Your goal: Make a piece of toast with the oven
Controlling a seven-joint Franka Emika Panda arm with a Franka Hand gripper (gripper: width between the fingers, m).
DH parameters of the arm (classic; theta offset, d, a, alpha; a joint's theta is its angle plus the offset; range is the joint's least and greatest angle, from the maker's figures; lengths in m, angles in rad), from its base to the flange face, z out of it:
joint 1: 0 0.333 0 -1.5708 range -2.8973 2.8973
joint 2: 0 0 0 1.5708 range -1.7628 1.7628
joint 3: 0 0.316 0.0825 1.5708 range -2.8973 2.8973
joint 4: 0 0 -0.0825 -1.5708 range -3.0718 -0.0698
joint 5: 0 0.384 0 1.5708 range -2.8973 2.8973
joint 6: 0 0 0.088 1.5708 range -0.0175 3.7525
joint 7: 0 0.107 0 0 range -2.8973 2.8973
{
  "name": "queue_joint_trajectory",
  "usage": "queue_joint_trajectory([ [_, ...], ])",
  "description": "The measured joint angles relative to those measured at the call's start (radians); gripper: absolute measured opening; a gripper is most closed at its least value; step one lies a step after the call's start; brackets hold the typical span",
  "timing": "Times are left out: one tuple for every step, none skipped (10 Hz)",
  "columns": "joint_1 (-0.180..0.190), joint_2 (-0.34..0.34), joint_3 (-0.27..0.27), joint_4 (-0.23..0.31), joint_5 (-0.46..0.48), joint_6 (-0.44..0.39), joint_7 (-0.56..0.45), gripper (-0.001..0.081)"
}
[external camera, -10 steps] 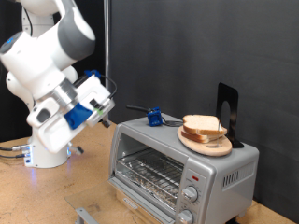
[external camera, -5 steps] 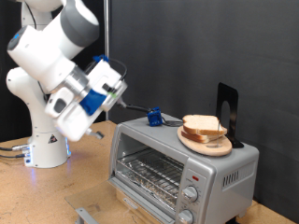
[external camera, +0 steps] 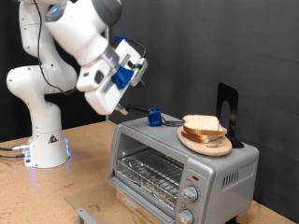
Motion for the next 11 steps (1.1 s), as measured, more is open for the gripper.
queue_joint_trajectory([
  [0.002,-0.006,0.028,0.026,-0.033,-0.054,0.101,0.0809],
  [-0.002,-0.008,0.043,0.043,-0.048,-0.084,0.19,0.0809],
  [-0.002,-0.008,0.042,0.039,-0.044,-0.075,0.156,0.0809],
  [0.002,-0.008,0.04,0.04,-0.041,-0.095,0.061,0.0809],
  [0.016,-0.011,0.048,0.046,-0.049,-0.103,-0.038,0.0809],
  [0.036,-0.023,0.068,0.05,-0.072,-0.103,-0.111,0.0809],
  [0.056,-0.044,0.093,0.05,-0.104,-0.105,-0.164,0.0809],
  [0.07,-0.071,0.115,0.05,-0.131,-0.106,-0.198,0.0809],
  [0.077,-0.103,0.14,0.044,-0.157,-0.091,-0.209,0.0809],
  [0.078,-0.147,0.171,0.03,-0.186,-0.047,-0.207,0.0809],
  [0.078,-0.194,0.202,0.01,-0.205,0.0,-0.184,0.0809],
])
